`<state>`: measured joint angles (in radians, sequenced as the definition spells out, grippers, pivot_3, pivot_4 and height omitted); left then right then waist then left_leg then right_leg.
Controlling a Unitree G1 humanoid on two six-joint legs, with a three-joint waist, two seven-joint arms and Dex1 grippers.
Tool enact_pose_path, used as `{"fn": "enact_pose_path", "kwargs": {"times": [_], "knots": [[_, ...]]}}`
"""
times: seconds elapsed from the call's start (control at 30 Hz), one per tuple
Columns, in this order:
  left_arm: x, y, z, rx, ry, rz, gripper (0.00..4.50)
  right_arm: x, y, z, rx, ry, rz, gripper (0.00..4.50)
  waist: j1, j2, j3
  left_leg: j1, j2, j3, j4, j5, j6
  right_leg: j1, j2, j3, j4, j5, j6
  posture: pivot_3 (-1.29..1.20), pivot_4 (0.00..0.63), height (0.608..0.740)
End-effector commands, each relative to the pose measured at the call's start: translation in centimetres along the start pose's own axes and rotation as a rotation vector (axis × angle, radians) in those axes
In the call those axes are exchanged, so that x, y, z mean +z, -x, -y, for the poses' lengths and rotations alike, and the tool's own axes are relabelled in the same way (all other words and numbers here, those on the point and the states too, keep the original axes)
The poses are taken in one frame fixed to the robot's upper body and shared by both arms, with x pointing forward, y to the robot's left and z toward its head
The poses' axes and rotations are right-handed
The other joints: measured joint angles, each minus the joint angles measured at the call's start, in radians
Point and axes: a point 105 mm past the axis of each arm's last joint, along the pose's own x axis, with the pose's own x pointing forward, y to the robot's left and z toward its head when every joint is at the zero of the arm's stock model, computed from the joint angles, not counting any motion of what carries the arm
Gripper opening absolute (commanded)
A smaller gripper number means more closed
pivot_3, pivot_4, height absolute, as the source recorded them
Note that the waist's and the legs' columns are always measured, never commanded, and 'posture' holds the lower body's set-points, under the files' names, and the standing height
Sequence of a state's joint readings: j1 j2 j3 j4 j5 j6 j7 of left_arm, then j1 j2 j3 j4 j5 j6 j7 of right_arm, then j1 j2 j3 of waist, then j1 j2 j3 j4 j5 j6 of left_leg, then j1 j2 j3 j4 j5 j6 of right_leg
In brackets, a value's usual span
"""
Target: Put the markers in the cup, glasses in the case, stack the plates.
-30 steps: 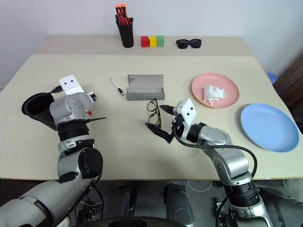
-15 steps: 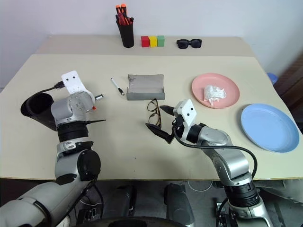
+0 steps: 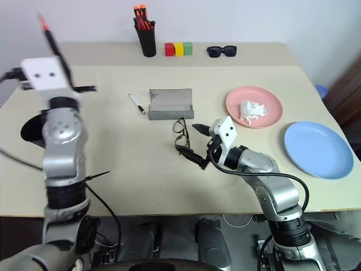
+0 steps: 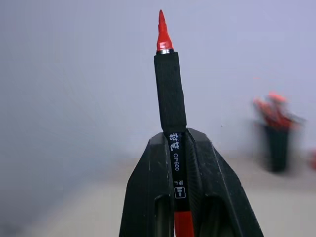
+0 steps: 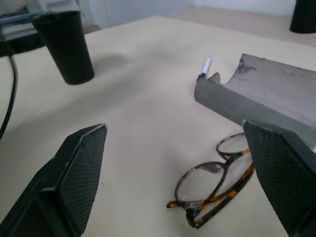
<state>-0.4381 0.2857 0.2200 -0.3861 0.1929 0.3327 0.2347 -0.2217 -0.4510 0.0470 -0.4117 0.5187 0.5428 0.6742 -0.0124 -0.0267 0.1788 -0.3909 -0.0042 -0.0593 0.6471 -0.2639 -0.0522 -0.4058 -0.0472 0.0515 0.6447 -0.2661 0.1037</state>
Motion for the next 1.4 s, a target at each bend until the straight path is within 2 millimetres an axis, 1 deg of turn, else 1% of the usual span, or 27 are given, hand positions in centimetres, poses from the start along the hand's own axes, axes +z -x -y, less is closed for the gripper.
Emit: {"fn": "enact_pose_path", "kwargs": {"times": [0.03,0.1,0.17,0.27,0.4,0.6,0.77,1.07,1.17,1.3,1.4], "knots": [[0.5,1.0,-3.7,0.133,-0.088,0.030,0.01,2.1,-0.2,-0.8,0.052,0.016,0.072,4.50,0.005,0.000,0.000,0.000,0.000,0.000,0.001,0.000,0.000,0.001,0.000,-0.001,0.000,0.000,0.000,0.00,0.150,0.740],[-0.3,1.7,-4.7,0.150,-0.119,0.004,0.01,2.3,-0.4,-1.1,0.076,0.011,0.076,4.50,0.004,0.000,0.000,0.000,0.000,0.000,0.002,0.000,0.000,0.002,-0.001,-0.001,0.000,0.000,0.000,0.00,0.150,0.740],[-0.9,2.3,-5.2,0.150,-0.136,-0.014,0.01,2.4,-0.6,-1.4,0.098,0.008,0.079,4.50,0.003,0.000,0.000,0.000,0.000,0.000,0.003,0.000,0.000,0.002,0.000,-0.001,0.000,0.000,0.000,0.00,0.150,0.740],[-1.9,3.1,-5.1,0.144,-0.110,-0.050,0.01,2.4,-0.9,-1.5,0.116,0.008,0.080,4.50,0.001,0.000,0.000,0.000,0.000,0.000,0.003,0.000,0.001,0.002,0.000,-0.001,0.000,0.000,0.000,0.00,0.150,0.740],[-2.7,4.1,-4.8,0.137,-0.109,-0.075,0.01,2.5,-1.1,-1.5,0.129,0.010,0.082,4.50,0.001,0.000,0.000,0.000,0.000,0.000,0.003,0.000,0.001,0.002,0.000,-0.001,0.000,0.000,0.000,0.00,0.150,0.740],[-4.2,5.7,-5.0,0.157,-0.128,-0.134,0.01,2.7,-1.1,-1.5,0.134,0.012,0.086,4.50,0.001,0.000,0.000,0.000,0.000,0.000,0.002,0.000,0.001,0.002,0.000,-0.001,0.000,0.000,0.000,0.00,0.150,0.740],[-5.3,6.2,-5.5,0.182,-0.130,-0.175,0.01,2.8,-1.1,-1.8,0.142,0.014,0.091,4.50,0.001,0.000,0.000,0.000,0.000,0.000,0.003,0.000,0.001,0.002,0.000,-0.001,0.000,0.000,-0.001,0.00,0.150,0.740],[-5.8,6.5,-5.3,0.194,-0.113,-0.190,0.01,2.7,-1.2,-1.9,0.146,0.015,0.089,4.50,0.001,0.000,0.000,0.000,0.000,0.000,0.002,0.000,0.001,0.002,0.000,-0.001,0.000,0.000,-0.001,0.00,0.150,0.740],[-5.9,6.6,-5.2,0.196,-0.112,-0.197,1.24,2.7,-1.2,-1.9,0.147,0.015,0.089,4.50,0.001,0.000,0.000,0.000,0.000,0.000,0.002,0.000,0.001,0.002,0.000,-0.001,0.000,0.000,-0.001,0.00,0.150,0.740],[-6.0,6.7,-5.1,0.199,-0.112,-0.203,3.17,2.7,-1.2,-1.9,0.147,0.014,0.090,4.50,0.001,0.000,0.000,0.000,0.000,0.000,0.002,0.000,0.001,0.002,0.000,-0.001,0.000,0.000,-0.001,0.00,0.150,0.740],[-6.1,6.7,-5.0,0.198,-0.113,-0.206,3.17,2.6,-1.2,-1.9,0.146,0.013,0.090,4.50,0.001,0.000,0.000,0.000,0.000,0.000,0.002,0.000,0.001,0.002,0.000,-0.001,0.000,0.000,-0.001,0.00,0.150,0.740]]}}
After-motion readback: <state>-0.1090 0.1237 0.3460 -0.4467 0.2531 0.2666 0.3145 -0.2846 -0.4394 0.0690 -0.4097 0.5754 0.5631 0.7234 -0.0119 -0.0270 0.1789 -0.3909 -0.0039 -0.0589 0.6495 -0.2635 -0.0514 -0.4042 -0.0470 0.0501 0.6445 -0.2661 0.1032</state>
